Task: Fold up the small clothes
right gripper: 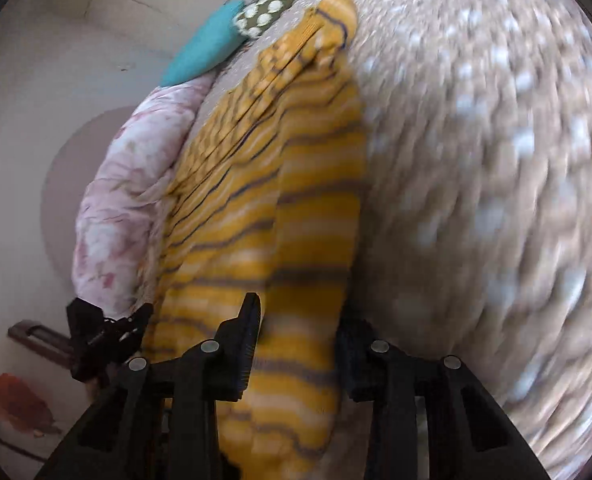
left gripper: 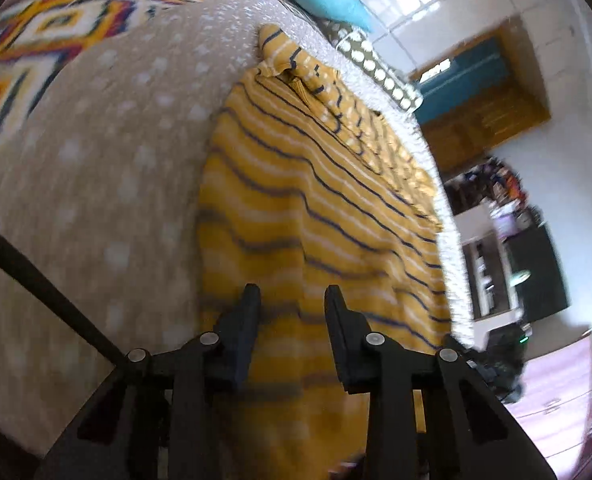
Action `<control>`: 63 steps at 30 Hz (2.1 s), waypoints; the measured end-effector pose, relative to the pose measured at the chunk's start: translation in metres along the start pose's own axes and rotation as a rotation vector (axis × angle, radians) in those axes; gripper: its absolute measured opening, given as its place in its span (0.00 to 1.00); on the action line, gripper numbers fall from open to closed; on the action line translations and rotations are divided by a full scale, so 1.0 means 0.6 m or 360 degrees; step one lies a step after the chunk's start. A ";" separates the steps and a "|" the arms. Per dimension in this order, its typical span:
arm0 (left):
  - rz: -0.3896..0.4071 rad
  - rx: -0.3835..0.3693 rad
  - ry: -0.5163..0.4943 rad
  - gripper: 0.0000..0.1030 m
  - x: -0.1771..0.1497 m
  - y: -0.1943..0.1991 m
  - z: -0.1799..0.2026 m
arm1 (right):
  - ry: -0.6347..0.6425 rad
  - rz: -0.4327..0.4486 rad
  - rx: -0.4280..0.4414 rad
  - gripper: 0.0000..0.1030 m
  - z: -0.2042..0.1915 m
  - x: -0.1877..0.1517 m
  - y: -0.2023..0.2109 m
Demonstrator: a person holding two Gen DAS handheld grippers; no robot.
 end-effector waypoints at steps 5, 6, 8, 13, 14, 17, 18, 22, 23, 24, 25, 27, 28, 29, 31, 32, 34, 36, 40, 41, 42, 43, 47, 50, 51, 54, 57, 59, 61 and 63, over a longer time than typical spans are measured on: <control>0.0163 0.0018 0.0110 0.31 -0.035 0.073 -0.016 | 0.0020 -0.0045 0.0082 0.36 0.000 -0.064 0.007; 0.0199 0.0059 0.0116 0.34 -0.034 0.086 -0.022 | 0.0019 -0.0038 0.0090 0.36 0.002 -0.068 0.009; 0.0253 0.0122 0.0092 0.45 -0.018 0.103 -0.028 | 0.0006 -0.0027 0.0112 0.36 0.005 -0.069 0.009; 0.0153 0.0116 0.0097 0.55 0.012 0.064 -0.034 | 0.0002 0.0011 0.0114 0.36 0.010 -0.066 0.013; 0.0131 0.0081 0.0092 0.56 0.017 0.052 -0.034 | 0.0009 0.0020 0.0110 0.36 0.013 -0.065 0.017; 0.0069 -0.0003 0.0091 0.61 0.024 0.014 -0.024 | 0.0032 0.0040 0.0100 0.36 0.007 -0.063 0.013; 0.0073 -0.0018 0.0092 0.62 0.028 0.007 -0.020 | 0.0031 0.0041 0.0102 0.36 0.007 -0.063 0.014; 0.0056 -0.0130 0.0039 0.56 0.007 0.008 0.005 | 0.0022 0.0041 0.0119 0.36 0.005 -0.064 0.012; 0.0028 -0.0169 0.0044 0.42 -0.009 0.007 0.011 | 0.0020 0.0043 0.0124 0.36 0.005 -0.064 0.013; 0.0005 -0.0193 0.0048 0.32 -0.023 0.007 0.015 | 0.0016 0.0045 0.0130 0.36 0.007 -0.063 0.015; -0.0015 -0.0202 0.0054 0.30 -0.039 0.007 0.017 | 0.0009 0.0047 0.0138 0.36 0.008 -0.064 0.016; 0.0005 -0.0184 0.0061 0.30 -0.065 0.014 0.017 | -0.0001 0.0047 0.0152 0.36 0.016 -0.064 0.024; 0.0014 -0.0190 0.0068 0.30 -0.073 0.019 0.018 | -0.0007 0.0049 0.0158 0.36 0.016 -0.065 0.025; 0.0020 -0.0195 0.0083 0.30 -0.080 0.023 0.019 | -0.0011 0.0048 0.0161 0.36 0.017 -0.066 0.027; 0.0023 -0.0195 0.0099 0.30 -0.087 0.027 0.019 | -0.0014 0.0031 0.0184 0.36 0.015 -0.073 0.028; 0.0018 -0.0185 0.0098 0.30 -0.092 0.029 0.020 | -0.0017 0.0021 0.0196 0.36 0.013 -0.077 0.027; 0.0017 -0.0164 0.0085 0.30 -0.102 0.029 0.023 | -0.0050 -0.0022 0.0258 0.36 0.013 -0.091 0.024; 0.0017 -0.0148 0.0070 0.31 -0.109 0.027 0.026 | -0.0077 -0.0039 0.0288 0.36 0.016 -0.101 0.022; 0.0038 -0.0173 0.0103 0.44 -0.112 0.026 0.030 | -0.0121 -0.0060 0.0318 0.36 0.018 -0.119 0.020; 0.0039 -0.0183 0.0113 0.48 -0.112 0.025 0.030 | -0.0121 -0.0069 0.0312 0.36 0.016 -0.124 0.018; 0.0035 -0.0182 0.0109 0.48 -0.111 0.025 0.032 | -0.0117 -0.0072 0.0305 0.36 0.015 -0.128 0.016; 0.0031 -0.0173 0.0103 0.48 -0.110 0.024 0.034 | -0.0104 -0.0066 0.0283 0.36 0.013 -0.130 0.016; -0.0012 -0.0013 0.0085 0.08 -0.095 0.017 0.027 | -0.0068 -0.0056 0.0192 0.31 -0.002 -0.129 0.006; 0.0009 0.0053 0.0096 0.07 -0.084 0.037 0.018 | 0.0043 -0.0066 0.0014 0.10 -0.009 -0.127 0.001; 0.0024 0.0070 0.0072 0.07 -0.081 0.047 0.024 | 0.0082 -0.0062 -0.0008 0.10 -0.016 -0.127 0.003; 0.0073 0.0114 -0.0046 0.07 -0.080 0.079 0.051 | 0.0190 -0.0062 -0.0021 0.08 -0.040 -0.133 0.018; 0.0116 0.0137 -0.0136 0.07 -0.086 0.114 0.075 | 0.0288 -0.0072 0.0023 0.08 -0.071 -0.149 0.046; 0.0126 0.0127 -0.0165 0.07 -0.098 0.136 0.085 | 0.0352 -0.0092 0.0041 0.07 -0.082 -0.169 0.071; 0.0128 0.0124 -0.0172 0.07 -0.116 0.155 0.088 | 0.0391 -0.0133 0.0051 0.07 -0.082 -0.191 0.088; 0.0110 0.0151 -0.0175 0.07 -0.140 0.165 0.082 | 0.0441 -0.0196 0.0032 0.07 -0.072 -0.222 0.101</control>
Point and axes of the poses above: each gripper's, at about its wrist camera, not at the fingertips, and y roughly against the way its jaws point, z to its right, x to its top, the point moved 8 cm from there along -y, roughly the way its jaws point, and after that the axes turned 8 degrees about -y, right-handed, at the moved point
